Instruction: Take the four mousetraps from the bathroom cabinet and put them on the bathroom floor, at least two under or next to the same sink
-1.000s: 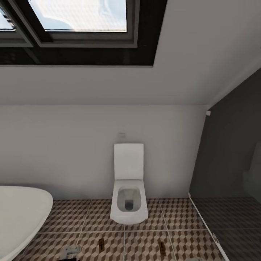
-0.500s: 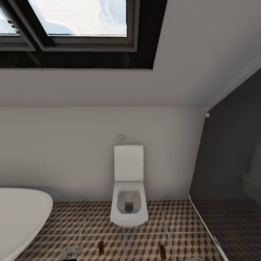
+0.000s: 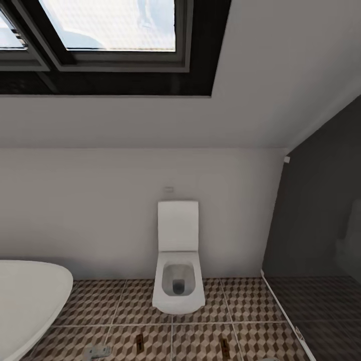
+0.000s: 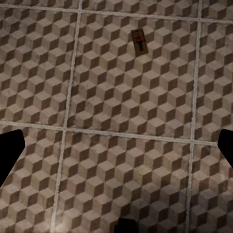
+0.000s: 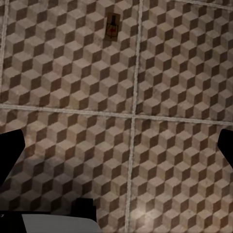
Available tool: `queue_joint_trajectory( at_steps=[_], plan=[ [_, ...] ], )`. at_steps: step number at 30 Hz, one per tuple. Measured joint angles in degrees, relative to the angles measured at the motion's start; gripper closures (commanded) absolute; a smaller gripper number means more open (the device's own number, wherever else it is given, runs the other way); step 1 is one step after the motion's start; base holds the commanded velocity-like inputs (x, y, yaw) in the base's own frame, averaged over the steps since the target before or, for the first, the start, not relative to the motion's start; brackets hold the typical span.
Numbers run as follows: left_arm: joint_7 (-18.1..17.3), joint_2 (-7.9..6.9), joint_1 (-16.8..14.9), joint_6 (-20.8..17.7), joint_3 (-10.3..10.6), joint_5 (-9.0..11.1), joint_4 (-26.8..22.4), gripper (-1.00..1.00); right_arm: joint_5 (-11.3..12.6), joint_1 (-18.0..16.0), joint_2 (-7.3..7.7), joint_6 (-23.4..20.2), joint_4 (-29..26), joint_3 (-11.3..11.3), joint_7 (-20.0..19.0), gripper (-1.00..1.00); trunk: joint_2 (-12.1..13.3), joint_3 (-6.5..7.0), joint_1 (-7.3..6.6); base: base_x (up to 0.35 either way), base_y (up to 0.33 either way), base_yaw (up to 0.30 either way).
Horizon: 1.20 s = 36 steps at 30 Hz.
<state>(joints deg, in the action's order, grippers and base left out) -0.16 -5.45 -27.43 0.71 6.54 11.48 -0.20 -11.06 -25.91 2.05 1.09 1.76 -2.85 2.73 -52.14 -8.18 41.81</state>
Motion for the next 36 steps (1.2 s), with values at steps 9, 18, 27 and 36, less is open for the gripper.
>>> queue_joint_trajectory(
  at_steps=[9, 18, 27, 36],
  plan=[
    [0.0, 0.0, 0.9, 0.1, 0.0, 0.0, 0.0, -1.0, 0.2, 0.1, -0.09, -0.1, 0.0, 0.0, -0.1, -1.0, 0.0, -0.05, 0.0, 0.0, 0.0, 0.0],
    [-0.1, 0.0, 2.5, 0.1, 0.0, 0.0, 0.0, -1.0, 0.2, 0.1, -0.09, -0.1, 0.0, 0.0, -0.5, -1.0, 0.0, -0.7, 0.0, 0.0, 0.0, 0.0],
    [-0.1, 0.0, 3.6, 0.1, 0.0, 0.0, 0.0, -1.0, 0.1, 0.1, -0.1, -0.1, 0.1, 0.0, -0.6, -1.0, 0.0, -1.51, 0.0, 0.0, 0.0, 0.0],
    [-0.1, 0.0, 4.1, 0.1, 0.0, 0.0, 0.0, -1.0, 0.2, 0.1, 0.04, -0.1, 0.1, 0.0, -0.3, -1.0, 0.0, -2.34, 0.0, 0.0, 0.0, 0.0]
  ],
)
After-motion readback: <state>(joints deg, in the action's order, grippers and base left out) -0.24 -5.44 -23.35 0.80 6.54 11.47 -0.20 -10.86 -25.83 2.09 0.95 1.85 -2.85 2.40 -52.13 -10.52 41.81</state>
